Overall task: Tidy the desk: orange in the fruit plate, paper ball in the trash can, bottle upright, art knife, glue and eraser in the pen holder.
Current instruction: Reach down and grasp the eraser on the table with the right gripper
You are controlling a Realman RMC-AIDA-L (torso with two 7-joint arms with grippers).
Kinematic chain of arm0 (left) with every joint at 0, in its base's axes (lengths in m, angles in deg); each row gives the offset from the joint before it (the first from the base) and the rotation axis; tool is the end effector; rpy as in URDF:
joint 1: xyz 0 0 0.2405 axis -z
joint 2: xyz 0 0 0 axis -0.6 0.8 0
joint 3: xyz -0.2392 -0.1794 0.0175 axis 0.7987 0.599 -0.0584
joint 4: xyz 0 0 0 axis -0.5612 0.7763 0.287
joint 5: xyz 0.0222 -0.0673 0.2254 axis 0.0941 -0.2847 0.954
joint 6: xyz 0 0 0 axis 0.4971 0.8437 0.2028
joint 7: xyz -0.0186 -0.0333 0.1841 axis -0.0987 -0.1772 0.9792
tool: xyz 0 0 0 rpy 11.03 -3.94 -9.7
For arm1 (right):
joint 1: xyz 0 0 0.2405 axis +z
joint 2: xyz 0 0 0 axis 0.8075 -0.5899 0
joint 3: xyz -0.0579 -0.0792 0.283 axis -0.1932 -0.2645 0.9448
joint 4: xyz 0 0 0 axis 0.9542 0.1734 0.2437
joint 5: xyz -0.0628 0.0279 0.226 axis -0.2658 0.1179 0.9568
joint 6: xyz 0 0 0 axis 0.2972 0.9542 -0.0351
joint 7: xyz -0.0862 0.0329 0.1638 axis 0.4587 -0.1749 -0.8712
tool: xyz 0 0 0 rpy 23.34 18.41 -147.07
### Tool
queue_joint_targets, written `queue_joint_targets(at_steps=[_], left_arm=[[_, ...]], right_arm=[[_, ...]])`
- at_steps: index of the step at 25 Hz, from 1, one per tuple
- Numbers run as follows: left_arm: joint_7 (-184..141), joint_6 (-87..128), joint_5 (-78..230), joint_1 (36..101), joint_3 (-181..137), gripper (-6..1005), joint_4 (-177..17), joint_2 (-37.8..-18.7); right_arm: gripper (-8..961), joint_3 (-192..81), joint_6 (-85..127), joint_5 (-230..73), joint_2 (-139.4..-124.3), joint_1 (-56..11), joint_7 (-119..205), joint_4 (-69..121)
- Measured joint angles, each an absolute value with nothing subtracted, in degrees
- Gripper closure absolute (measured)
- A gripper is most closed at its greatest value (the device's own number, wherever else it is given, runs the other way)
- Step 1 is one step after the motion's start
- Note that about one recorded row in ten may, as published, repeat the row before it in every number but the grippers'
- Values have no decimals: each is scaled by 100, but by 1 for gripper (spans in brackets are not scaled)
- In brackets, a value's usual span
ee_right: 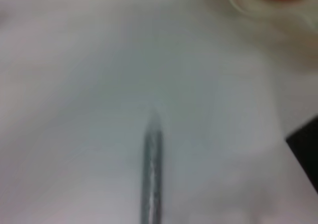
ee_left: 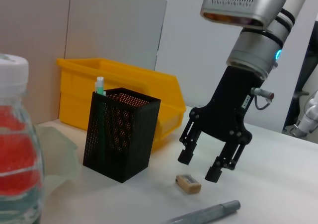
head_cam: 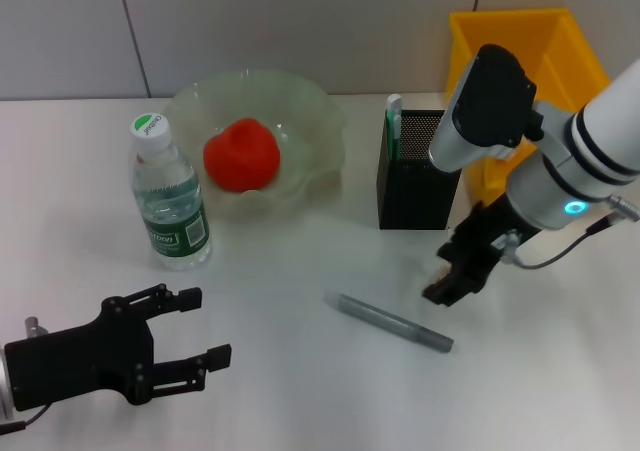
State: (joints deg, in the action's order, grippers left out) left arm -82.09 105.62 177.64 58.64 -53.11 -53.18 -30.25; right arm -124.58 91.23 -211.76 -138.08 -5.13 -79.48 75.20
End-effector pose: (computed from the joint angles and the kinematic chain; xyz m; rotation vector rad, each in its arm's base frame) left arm -0.3533 0.3169 -0.0631 -2.6788 -0.5467 -0.7469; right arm 0.2118 0.4570 -0.1031 -2.7973 0.5134 -0.5851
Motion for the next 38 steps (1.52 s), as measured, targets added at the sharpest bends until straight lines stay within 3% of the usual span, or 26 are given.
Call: queue_joint_targets(at_steps=[4,34,38], left_arm=[[-8214,10558,17759,5866,-5263,153,-5325,-3040],[-8224,10576,17755,5840,-5213,153,-5328,-3086],[-8224,10576,17756,5840,-5213,153,-5324,-3086]], right_arm=[[336,-12434,9225,-21423,-13806,-436,-8094,7526],[347,-12630,8526,-21371,-13856,-405,-8038,6927],[411,-12630,8528,-21370,-13863,-381,-8038,6911]])
